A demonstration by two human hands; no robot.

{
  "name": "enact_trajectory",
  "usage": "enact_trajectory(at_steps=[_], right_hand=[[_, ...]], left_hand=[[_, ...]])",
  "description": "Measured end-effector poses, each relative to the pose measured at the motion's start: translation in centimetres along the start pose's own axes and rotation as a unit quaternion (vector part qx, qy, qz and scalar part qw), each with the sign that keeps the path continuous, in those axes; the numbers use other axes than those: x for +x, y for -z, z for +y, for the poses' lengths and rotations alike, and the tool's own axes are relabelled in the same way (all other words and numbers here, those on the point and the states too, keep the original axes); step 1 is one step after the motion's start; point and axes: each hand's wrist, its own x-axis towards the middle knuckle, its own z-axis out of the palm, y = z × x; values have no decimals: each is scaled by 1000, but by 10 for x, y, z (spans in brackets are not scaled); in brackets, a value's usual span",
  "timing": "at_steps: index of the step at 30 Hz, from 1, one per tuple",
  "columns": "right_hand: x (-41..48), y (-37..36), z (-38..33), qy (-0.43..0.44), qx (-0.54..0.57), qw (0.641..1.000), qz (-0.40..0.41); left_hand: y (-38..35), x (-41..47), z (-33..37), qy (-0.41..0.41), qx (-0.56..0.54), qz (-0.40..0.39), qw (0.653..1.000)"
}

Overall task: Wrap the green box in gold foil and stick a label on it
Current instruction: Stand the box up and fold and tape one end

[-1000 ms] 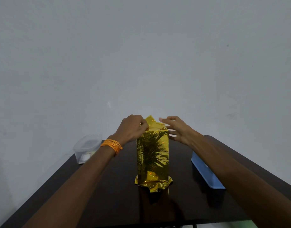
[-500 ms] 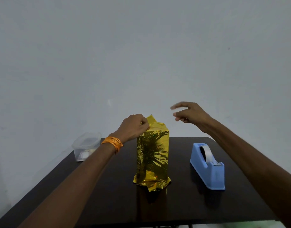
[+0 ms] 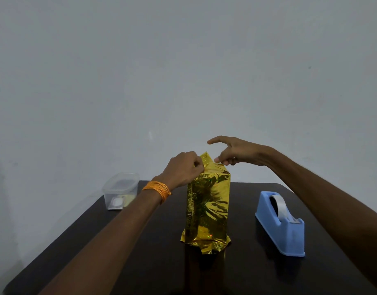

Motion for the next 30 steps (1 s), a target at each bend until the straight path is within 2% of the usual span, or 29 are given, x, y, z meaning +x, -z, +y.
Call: enact_trajectory(at_steps=[10,22,25,30], right_hand=[[15,3,3,-17,-47,998,-45],[31,6,12,-57,-120,990,-51],[28,10,25,-63,-134,989,-7],[8,0,51,-41,-91,986,132]], left_hand=[[-4,1,-2,-7,5,12,1000],[-6,4,-5,-9,7,16,1000],[-5,4,-5,-8,5,10,1000],[-4,2,-5,-10,-6,8,1000]])
